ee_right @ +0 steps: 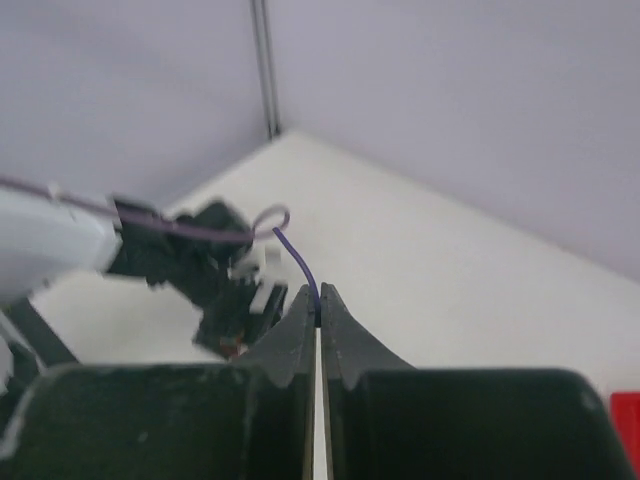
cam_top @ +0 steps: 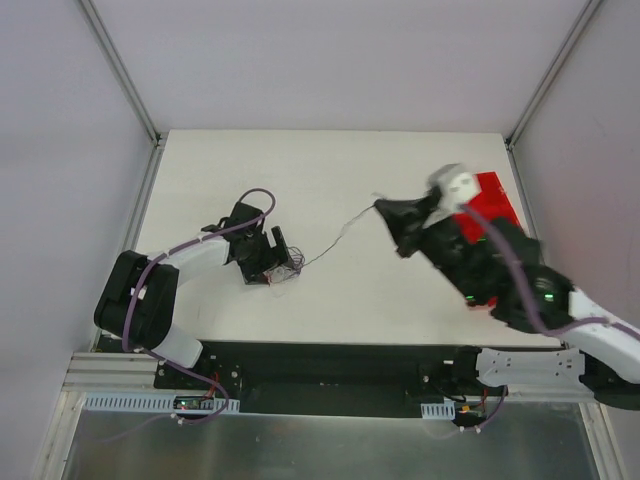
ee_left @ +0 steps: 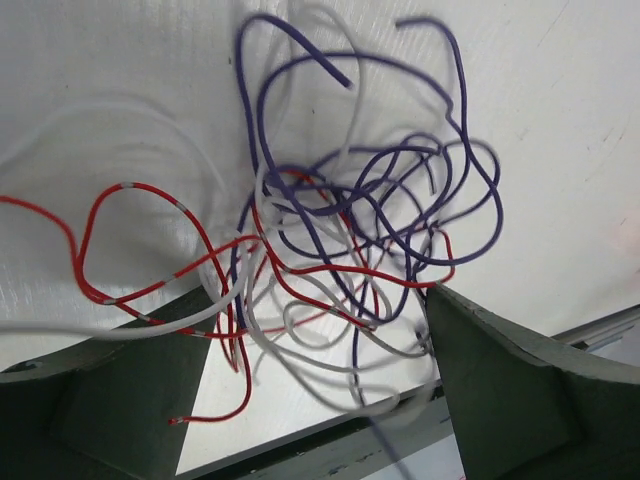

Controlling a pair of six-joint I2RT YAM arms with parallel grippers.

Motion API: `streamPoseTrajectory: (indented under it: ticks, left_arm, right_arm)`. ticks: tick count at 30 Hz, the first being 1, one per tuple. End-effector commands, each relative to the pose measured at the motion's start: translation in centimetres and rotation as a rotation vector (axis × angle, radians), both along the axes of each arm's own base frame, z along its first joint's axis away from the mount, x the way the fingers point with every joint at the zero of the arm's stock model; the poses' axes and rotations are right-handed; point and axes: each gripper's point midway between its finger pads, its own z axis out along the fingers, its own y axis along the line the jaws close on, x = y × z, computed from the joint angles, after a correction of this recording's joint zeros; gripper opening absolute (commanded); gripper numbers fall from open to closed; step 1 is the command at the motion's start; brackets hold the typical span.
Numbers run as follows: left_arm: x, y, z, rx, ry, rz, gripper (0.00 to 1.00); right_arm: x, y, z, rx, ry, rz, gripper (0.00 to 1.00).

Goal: Untangle the cables

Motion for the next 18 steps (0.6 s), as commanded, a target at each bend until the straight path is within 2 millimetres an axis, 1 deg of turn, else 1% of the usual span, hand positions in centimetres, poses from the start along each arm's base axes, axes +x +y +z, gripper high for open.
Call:
streamPoseTrajectory:
  ticks: [1,3,4,5,8,10,12,13,14,16,18]
  left_arm:
    - [-0.8,2.4,-2.5,0.104,0.043,0.019,0.86]
    - [-1.0,2.5,-2.8,0.102,0.05,0.022,0.86]
    - [-1.0,2.6,-2.8,0.103,0.05,0.024,0.87]
    - [-1.2,2.8,-3.0,0.108,0.056,0.028,0.87]
    - [-1.4,3.1,-3.3,0.11,0.062,0.04,0.87]
    - [-1.4,3.5,-3.3,0.112,0.06,0.051,0.87]
    - [-1.1,3.8,-3.1,0.11,0.044,0.062,0.87]
    - [-1.0,3.9,-2.8,0.112,0.03,0.065,0.87]
    - [-0.8,4.1,-2.5,0.112,0.012,0.067,0.87]
    - [-0.6,4.4,-1.6,0.108,-0.024,0.081,0.87]
    - [-0.2,4.4,0.1,0.085,-0.097,0.071,0.87]
  right_arm:
    - [-0.4,-8.3,10.6,0.147,-0.152,-0.107,0.0]
    - [-1.2,-9.7,14.0,0.224,-0.191,-0.079,0.0]
    - [-1.7,-10.7,16.1,0.268,-0.215,-0.067,0.0]
    - [-2.0,-10.9,17.0,0.273,-0.231,-0.054,0.0]
    - [-2.6,-13.1,21.2,0.341,-0.296,-0.058,0.0]
    - [-2.8,-13.3,22.8,0.361,-0.332,-0.053,0.0]
    - [-2.2,-12.6,23.2,0.323,-0.35,-0.078,0.0]
    - [-1.4,-11.5,22.9,0.272,-0.348,-0.099,0.0]
    - [-0.9,-11.7,23.0,0.248,-0.351,-0.134,0.0]
    - [0.6,-10.4,22.2,0.162,-0.351,-0.199,0.0]
    - [1.9,-9.2,21.0,0.09,-0.351,-0.235,0.0]
